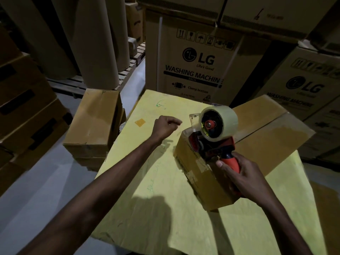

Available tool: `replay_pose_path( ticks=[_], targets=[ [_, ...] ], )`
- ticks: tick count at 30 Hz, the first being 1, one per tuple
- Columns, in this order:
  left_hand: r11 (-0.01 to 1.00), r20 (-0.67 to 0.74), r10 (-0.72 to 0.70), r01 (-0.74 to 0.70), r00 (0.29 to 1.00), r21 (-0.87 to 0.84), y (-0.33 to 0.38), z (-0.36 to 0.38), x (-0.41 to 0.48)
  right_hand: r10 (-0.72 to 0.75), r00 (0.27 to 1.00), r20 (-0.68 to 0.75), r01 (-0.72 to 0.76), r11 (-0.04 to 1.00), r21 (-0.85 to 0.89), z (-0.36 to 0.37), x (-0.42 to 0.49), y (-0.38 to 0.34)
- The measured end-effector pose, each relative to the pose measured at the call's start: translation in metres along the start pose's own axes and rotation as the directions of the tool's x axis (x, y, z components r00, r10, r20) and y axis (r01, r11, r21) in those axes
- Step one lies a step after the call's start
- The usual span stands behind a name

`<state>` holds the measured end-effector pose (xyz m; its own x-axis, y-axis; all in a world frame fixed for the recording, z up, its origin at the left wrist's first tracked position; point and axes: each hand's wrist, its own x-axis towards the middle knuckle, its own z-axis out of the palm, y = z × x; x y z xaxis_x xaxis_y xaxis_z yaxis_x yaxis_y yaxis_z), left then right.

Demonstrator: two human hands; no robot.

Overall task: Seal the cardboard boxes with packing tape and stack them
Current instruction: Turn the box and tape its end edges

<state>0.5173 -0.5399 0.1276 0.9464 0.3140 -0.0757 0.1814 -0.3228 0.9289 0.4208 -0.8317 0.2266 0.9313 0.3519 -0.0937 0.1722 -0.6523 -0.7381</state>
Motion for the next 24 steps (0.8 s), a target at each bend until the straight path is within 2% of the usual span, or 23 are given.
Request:
replay_pose_path(
  ticks=[2, 4, 7, 11, 15, 19, 24],
  targets=[
    [0.994, 0.002, 0.107, -0.107, 0.994, -0.008, 0.008, 0.003, -0.007, -0.005, 1.000, 0.001, 0.005, 1.000, -0.008, 0.000, 0.001, 0.001],
    [0.980, 0.075, 0.167, -0.174, 0.983, 0.100, 0.016, 0.007, -0.012, -0.010, 1.000, 0.004, 0.010, 1.000, -0.016, 0.000, 0.002, 0.002],
    [0.943, 0.106, 0.163, -0.187, 0.981, 0.276, 0.016, 0.013, -0.010, -0.038, 0.999, 0.010, 0.039, 0.998, -0.059, -0.001, 0.003, 0.000],
    [0.966, 0.108, 0.079, -0.103, 0.991, 0.238, 0.013, 0.010, -0.013, -0.074, 0.995, 0.065, 0.084, 0.983, -0.162, -0.005, 0.007, -0.011],
    [0.981, 0.117, 0.022, -0.045, 0.993, 0.191, 0.008, 0.008, -0.021, -0.063, 0.987, 0.149, 0.121, 0.899, -0.422, -0.002, 0.015, -0.024],
    [0.980, 0.068, 0.096, -0.106, 0.993, 0.166, 0.003, 0.013, -0.029, 0.004, 0.974, 0.227, 0.111, 0.865, -0.489, -0.004, 0.022, -0.036],
    [0.955, 0.023, 0.197, -0.197, 0.980, 0.223, 0.015, 0.013, -0.040, 0.035, 0.971, 0.238, 0.098, 0.846, -0.523, -0.011, 0.021, -0.047]
  ],
)
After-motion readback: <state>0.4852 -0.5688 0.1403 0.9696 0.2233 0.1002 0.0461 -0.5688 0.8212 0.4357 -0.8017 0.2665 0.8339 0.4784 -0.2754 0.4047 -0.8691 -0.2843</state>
